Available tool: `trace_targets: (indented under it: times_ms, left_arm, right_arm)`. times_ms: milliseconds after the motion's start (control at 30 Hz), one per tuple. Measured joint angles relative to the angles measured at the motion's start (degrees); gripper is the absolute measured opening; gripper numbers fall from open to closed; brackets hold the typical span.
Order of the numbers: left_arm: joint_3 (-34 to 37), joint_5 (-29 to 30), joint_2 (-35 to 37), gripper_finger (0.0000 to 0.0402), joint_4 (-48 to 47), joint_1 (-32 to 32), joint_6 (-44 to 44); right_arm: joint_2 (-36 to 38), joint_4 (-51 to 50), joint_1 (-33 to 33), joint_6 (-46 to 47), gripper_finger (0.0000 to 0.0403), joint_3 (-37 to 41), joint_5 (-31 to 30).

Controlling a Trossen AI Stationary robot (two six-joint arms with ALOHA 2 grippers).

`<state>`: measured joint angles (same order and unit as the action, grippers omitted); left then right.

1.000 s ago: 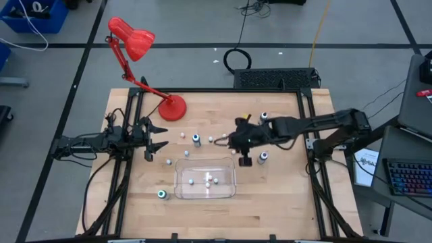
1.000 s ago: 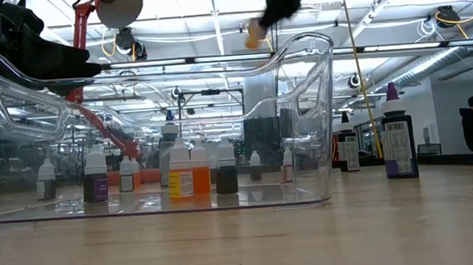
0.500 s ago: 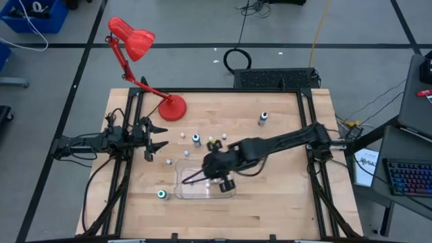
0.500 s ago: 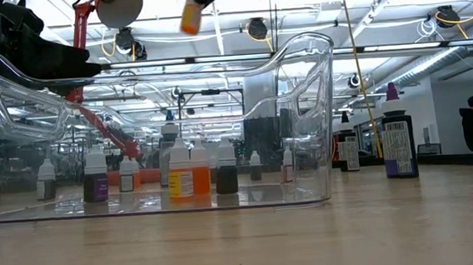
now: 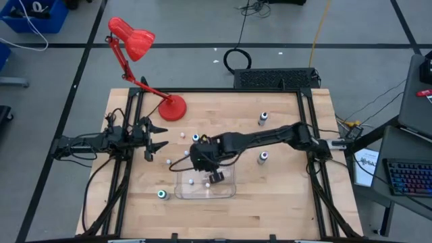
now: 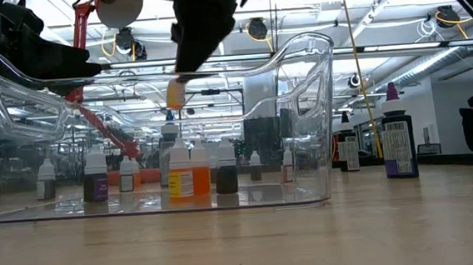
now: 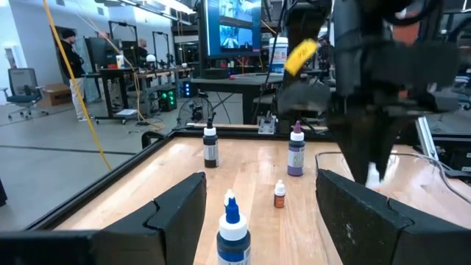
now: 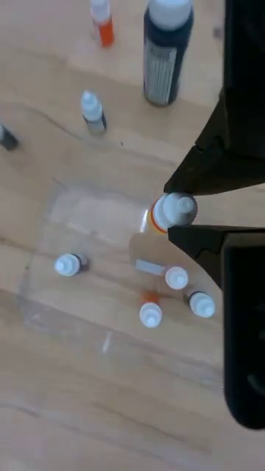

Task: Pick & Place food coloring
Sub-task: Put the right small orange food coloring into the bin

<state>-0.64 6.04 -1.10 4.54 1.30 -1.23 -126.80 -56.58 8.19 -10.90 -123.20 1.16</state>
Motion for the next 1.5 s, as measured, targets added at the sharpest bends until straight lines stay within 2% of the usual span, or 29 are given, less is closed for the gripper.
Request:
trace_targets:
  times_ms: [367,833,1233,1300,1500]
  left_arm:
    - [0.00,0.00,-0.02,0.0257,-0.02,0.00,0.00]
    - [0.01,0.00,-0.02,0.0257,-0.02,0.00,0.00]
    - [0.01,0.00,0.00,0.0258,-0.02,0.00,0.00]
    - [0.00,0.00,-0.01,0.0257,0.00,0.00,0.00]
    - [0.01,0.00,-0.01,0.0257,-0.02,0.00,0.00]
  right_arm:
    - [-5.60,1.68,0.02,-0.72,0.0039,0.18,0.62]
    - [-5.47,7.24,0.04,-1.20,0.0039,8.71,0.65]
    - [-5.36,8.05,0.04,-1.40,0.0040,9.63,0.64]
    - [-5.36,8.21,0.04,-1.38,0.0059,9.64,0.62]
    - [-5.50,8.50,0.18,-0.82,0.0154,9.73,0.23]
